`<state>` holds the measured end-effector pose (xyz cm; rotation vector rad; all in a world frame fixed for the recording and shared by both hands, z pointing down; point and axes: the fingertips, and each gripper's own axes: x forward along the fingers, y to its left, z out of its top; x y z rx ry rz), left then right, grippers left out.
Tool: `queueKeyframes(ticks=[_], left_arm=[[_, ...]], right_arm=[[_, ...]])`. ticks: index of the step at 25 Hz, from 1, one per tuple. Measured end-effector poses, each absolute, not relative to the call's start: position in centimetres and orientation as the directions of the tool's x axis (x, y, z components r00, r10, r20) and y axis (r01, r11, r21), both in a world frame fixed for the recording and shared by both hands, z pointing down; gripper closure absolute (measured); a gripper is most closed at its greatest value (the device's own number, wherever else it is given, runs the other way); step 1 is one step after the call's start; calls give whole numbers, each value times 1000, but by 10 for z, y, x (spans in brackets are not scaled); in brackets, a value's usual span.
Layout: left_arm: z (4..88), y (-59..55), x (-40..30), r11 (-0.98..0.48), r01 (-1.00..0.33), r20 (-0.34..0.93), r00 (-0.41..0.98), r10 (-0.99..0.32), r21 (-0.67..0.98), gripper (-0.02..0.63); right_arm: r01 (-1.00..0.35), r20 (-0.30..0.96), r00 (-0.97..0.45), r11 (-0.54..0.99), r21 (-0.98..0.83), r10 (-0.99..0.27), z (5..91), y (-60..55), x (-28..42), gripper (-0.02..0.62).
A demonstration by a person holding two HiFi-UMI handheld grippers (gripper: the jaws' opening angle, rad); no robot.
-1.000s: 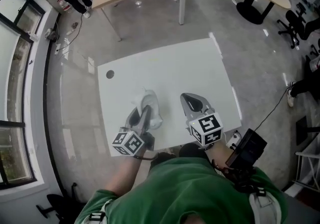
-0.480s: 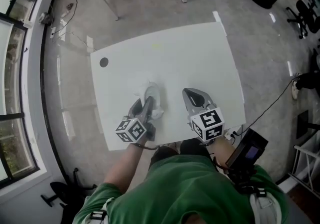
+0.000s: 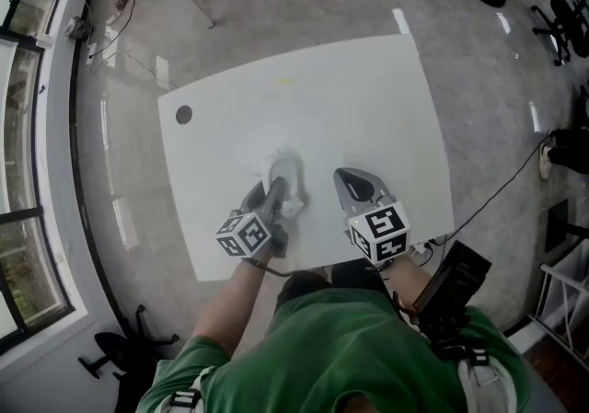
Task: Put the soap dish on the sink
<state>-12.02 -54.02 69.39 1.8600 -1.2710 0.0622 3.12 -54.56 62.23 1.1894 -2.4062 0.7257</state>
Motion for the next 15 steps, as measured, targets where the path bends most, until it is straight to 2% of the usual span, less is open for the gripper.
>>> queueKeyframes(ticks=[7, 15], left_arm=[[701, -544, -126, -116, -782, 485, 488, -725, 613, 453], [713, -542, -133, -110, -840, 566, 448, -692, 531, 436]], right_arm=[[-813, 531, -577, 503, -294, -621, 628, -553, 29, 592], [-809, 526, -582, 504, -301, -620, 628, -555, 27, 592]])
